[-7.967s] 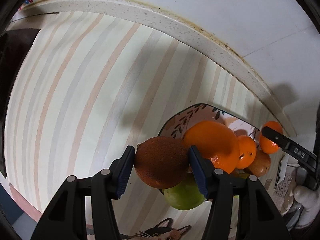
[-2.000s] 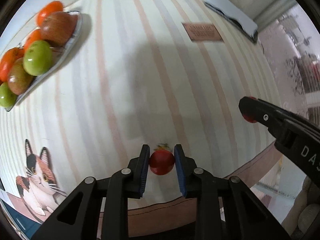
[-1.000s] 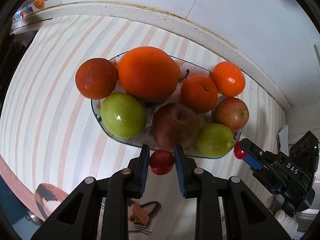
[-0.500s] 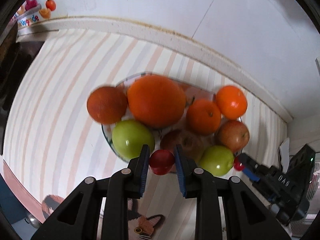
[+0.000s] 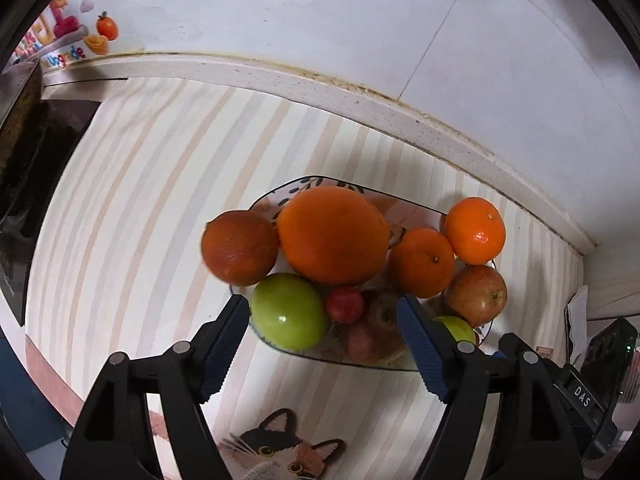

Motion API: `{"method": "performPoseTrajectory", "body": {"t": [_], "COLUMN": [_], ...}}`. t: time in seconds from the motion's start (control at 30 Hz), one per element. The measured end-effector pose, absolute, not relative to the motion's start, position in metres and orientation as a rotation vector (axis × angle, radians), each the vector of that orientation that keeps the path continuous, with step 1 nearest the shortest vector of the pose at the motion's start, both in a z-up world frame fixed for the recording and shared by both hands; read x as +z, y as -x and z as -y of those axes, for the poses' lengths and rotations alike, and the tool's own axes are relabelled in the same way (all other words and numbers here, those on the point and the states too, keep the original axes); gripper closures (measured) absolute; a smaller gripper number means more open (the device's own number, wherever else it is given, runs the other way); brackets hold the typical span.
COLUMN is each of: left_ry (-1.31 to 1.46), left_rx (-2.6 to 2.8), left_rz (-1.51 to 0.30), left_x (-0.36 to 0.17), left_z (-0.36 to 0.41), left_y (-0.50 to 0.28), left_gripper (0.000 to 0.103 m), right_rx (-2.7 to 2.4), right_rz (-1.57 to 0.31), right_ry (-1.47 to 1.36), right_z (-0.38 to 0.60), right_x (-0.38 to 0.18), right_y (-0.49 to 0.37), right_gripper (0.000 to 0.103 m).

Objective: Organize fruits

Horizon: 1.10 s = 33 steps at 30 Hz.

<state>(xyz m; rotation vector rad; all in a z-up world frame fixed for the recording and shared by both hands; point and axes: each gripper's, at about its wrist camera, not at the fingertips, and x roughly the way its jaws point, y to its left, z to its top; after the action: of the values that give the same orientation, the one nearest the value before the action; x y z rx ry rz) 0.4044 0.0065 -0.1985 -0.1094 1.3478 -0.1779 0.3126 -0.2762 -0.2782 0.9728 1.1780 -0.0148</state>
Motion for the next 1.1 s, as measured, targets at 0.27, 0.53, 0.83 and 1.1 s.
{"method": "performPoseTrajectory", "body": {"t": [0.27, 0.53, 0.83, 1.1], "left_ry": [-0.005, -0.043, -0.028, -0.020], "left_rx": [-0.087, -0.052, -0.046, -0.068], "left_rz": [-1.297, -1.233, -1.145, -1.054], "left_x": [-0.194, -0.177, -0.144, -0.097], "left_z": [-0.008, 0.003, 0.007, 0.002], "left_y": [-0.350, -0.306, -0.285, -0.241], "left_gripper": [0.011, 0.011, 0.011, 0.011], "right_rx": [-0.069, -0.043, -0.049, -0.042], "right_rz": [-1.197, -1.148, -1.072, -0.971], "right_ry": [-0.426, -0.163, -0.123, -0.107], "right_z": [0.239, 0.211, 0.204, 0.197], "right_x": [-0.221, -0.184, -0.143, -0.084], "right_y": [-0.299, -0.280, -0.266, -0.220], "right_gripper": [0.009, 0.008, 0.008, 0.008]}}
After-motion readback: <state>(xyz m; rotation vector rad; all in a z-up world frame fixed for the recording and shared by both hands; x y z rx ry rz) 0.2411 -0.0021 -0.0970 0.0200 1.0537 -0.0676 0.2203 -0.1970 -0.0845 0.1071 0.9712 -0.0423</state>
